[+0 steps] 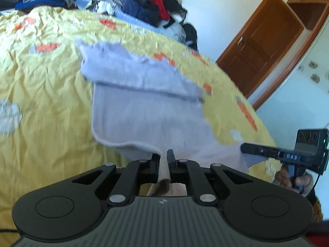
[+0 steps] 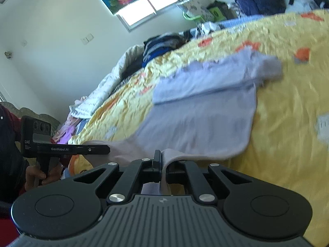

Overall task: Fold small clothes
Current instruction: 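Lift the hem with both grippers and fold it over toward the collar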

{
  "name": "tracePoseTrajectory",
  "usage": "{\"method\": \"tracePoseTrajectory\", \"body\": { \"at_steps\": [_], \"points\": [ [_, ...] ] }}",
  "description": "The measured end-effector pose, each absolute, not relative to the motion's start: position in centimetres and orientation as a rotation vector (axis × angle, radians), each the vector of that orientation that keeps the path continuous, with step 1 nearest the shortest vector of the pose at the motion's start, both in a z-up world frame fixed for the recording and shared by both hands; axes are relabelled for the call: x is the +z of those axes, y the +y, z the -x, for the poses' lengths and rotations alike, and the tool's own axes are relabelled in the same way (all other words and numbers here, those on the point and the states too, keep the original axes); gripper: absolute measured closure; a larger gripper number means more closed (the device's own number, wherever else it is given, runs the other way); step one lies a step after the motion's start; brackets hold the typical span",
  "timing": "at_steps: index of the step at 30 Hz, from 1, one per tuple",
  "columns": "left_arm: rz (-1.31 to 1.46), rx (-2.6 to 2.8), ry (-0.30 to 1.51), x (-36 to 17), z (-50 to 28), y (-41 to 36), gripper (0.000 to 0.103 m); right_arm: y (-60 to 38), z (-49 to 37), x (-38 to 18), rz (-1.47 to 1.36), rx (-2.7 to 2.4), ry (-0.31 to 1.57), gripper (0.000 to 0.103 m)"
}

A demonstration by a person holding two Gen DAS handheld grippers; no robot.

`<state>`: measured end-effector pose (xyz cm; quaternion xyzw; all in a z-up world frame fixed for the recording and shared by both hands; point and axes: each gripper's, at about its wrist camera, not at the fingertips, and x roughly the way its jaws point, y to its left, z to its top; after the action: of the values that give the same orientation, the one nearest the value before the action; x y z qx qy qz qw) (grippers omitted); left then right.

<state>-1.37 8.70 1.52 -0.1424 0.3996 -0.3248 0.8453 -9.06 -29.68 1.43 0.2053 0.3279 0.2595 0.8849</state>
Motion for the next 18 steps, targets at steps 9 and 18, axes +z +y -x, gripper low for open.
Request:
{"method": "tracePoseTrajectory", "body": {
  "at_steps": [9,18],
  "points": [
    [0.459,-0.644,0.772,2.4,-2.9,8.9,0.096,-30.4,4.8,3.5,-0.400,0.447,0.587,0.096],
    [0.611,-0.589,0.711,2.7,-6.7,9.8,0.097,-32.6,1.2,3.3,-0.456,0.338,0.534,0.096]
  ]
}}
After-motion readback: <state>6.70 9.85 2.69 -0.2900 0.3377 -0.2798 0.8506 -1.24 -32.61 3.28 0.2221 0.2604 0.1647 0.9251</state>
